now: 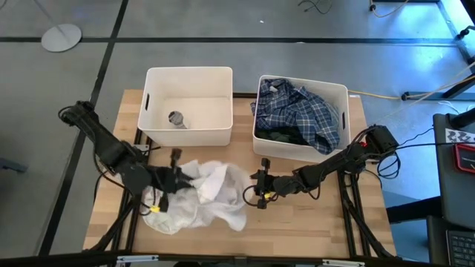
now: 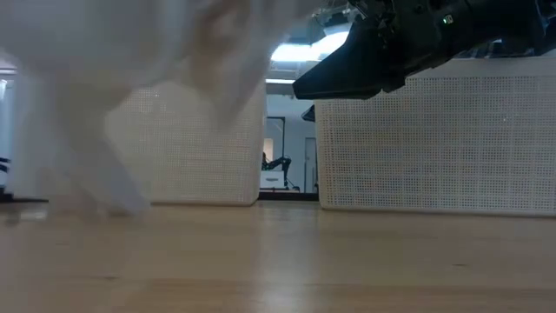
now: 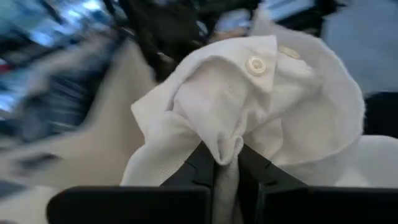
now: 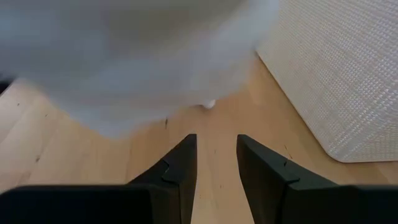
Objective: Sort clothes
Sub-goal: Put the white shirt into the left white bin
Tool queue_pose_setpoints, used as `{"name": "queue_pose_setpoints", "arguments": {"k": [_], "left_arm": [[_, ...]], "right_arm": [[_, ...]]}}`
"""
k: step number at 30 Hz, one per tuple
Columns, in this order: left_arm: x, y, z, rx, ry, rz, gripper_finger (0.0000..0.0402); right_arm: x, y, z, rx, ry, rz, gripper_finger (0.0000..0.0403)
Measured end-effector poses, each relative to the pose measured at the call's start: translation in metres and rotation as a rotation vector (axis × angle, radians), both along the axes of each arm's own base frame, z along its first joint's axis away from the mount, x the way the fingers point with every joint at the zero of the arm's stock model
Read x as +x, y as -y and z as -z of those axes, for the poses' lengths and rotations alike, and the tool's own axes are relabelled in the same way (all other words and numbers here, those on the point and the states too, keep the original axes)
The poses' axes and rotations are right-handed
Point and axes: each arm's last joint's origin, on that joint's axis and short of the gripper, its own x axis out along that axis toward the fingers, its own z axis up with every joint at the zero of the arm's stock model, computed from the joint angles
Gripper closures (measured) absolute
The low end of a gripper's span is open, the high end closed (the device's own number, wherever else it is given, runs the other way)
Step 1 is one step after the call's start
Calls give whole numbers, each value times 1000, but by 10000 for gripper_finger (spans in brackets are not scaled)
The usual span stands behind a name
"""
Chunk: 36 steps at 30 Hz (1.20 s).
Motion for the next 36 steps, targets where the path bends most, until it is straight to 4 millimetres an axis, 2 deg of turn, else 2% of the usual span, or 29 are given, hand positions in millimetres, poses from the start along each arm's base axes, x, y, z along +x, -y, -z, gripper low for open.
{"name": "queue_pose_setpoints", "arguments": {"k": [10,15,19,31,36], "left_arm": [[-3,-16,-58,366,261,-323,384],[-1,-25,-82,453,357,-393,386],[-5,-40,-98,496,400,-483,383],[-38,-116,-121,506,416,-826,385],[-44,-142,-113,504,414,-969,383]], "right_arm": [[0,0,0,0,0,0,285],[0,0,0,0,0,0,285],[0,0,0,-2,-4,0,285],[0,0,0,-2,-5,0,285],[0,0,0,-6,-5,-1,285]]}}
